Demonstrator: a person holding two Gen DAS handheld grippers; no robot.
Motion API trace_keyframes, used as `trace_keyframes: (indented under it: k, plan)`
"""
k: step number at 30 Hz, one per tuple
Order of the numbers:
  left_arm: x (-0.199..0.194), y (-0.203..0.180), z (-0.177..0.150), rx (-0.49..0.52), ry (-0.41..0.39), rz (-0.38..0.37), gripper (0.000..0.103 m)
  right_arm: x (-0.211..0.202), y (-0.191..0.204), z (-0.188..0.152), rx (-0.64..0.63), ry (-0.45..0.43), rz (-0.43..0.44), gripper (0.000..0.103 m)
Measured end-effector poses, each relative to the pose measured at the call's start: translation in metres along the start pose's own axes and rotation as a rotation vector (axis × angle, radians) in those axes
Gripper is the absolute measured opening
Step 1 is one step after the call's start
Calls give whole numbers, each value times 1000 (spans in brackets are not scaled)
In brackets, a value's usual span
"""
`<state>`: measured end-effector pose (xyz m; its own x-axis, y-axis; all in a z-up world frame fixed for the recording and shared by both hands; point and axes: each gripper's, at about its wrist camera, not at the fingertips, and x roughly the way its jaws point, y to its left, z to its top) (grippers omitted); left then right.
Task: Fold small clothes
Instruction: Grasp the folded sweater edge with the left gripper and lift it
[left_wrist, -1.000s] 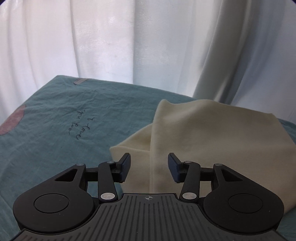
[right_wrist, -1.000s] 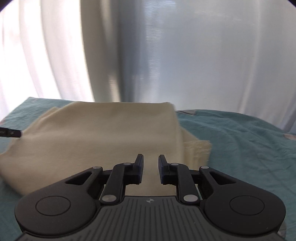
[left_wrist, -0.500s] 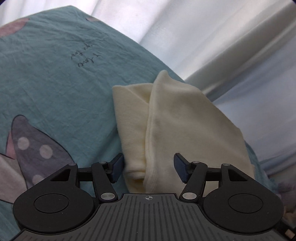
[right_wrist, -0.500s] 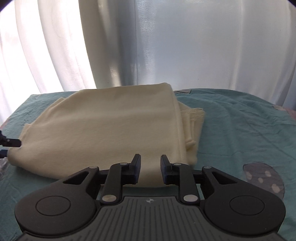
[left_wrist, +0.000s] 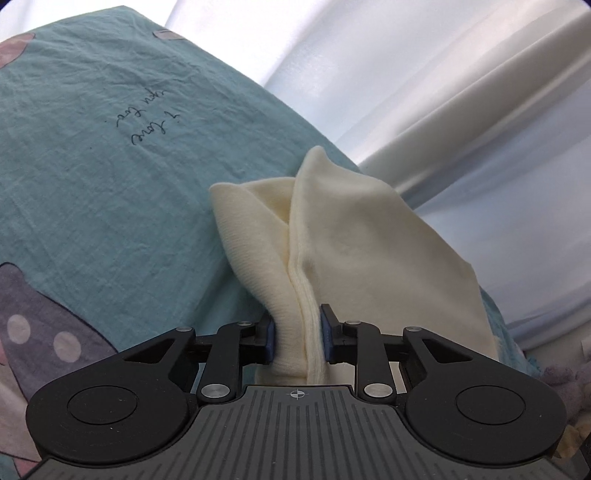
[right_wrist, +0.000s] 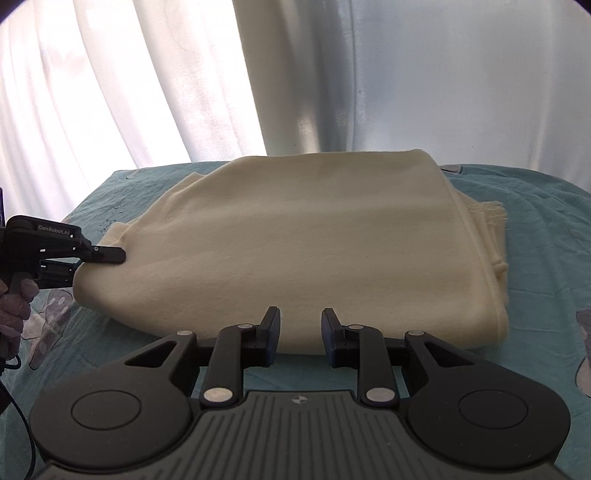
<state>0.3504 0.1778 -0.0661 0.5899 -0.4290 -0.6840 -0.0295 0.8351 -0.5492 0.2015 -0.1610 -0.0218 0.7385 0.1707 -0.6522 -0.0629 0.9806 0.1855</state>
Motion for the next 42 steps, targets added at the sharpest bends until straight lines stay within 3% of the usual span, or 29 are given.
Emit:
trace_keyframes:
  k: [5,10,17,20,24,26,30,33,35,42]
  plan:
    - [7,-1,3,-4,-1,-21,37,8,30,2,-119,-43,-22,23]
    - [6,0,6,9,-5,-25,23,15,41,5,-154,-64,5,25]
    - [2,-8,6,6,-48,-45,23,30,43,5,-125,-21,107,35]
    - [11,-8,6,18,-19,1,25,35,51,1,-155,-18,76,36]
    - [10,-9,4,34,-37,-4,22,38,59,-1,-197,-18,37,35]
    - [8,-12,5,43,-46,-9,22,35,64,-1,-228,-23,17,25]
    - [1,-19,8,56,-65,-29,21,25,58,3,-166,-73,24,15]
    - [-4,-29,10,59,-76,-47,21,39,50,1,-140,20,57,15]
    - [-7,-38,11,81,-84,-60,21,35,45,0,-125,10,69,14]
    - [-13,-119,5,250,-112,-151,20,-1,4,9,11,-87,22,14]
